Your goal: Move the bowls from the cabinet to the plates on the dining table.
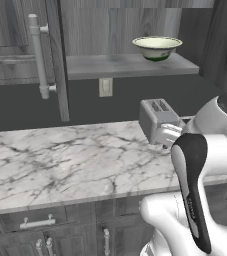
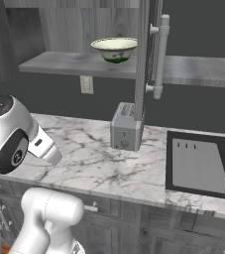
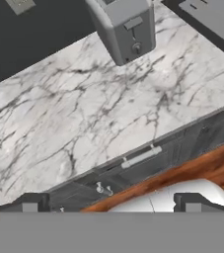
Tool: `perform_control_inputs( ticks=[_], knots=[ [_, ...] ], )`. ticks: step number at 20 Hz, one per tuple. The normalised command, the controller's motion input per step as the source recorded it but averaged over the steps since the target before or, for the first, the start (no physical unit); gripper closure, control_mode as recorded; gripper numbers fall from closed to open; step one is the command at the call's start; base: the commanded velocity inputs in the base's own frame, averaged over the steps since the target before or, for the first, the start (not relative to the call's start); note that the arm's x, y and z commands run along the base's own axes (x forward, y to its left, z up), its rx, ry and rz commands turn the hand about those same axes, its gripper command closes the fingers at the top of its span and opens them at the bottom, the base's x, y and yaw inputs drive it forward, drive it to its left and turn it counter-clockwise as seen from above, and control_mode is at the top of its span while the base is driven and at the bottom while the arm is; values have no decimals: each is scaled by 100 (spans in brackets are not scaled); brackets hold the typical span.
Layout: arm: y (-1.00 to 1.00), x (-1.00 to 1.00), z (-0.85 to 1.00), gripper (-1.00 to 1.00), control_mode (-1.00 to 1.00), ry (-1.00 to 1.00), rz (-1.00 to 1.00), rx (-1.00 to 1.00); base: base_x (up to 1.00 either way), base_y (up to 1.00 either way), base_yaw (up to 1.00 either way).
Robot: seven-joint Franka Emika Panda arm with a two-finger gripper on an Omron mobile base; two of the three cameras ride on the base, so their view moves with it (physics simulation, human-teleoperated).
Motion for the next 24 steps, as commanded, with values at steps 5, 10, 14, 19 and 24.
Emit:
perform_control_inputs(
  ticks=[5, 10, 14, 19, 24],
  knots=[
    [7, 0, 67, -100, -100, -9, -20, 0, 0, 0, 0],
    [0, 3, 64, -100, -100, -1, -20, 1, 0, 0, 0],
    [-7, 1, 61, -100, -100, 0, -18, 5, 0, 0, 0],
    [-19, 0, 62, -100, -100, 0, -15, 10, 0, 0, 0],
    [-29, -11, 51, -100, -100, -4, -7, 14, 0, 0, 0]
  ],
)
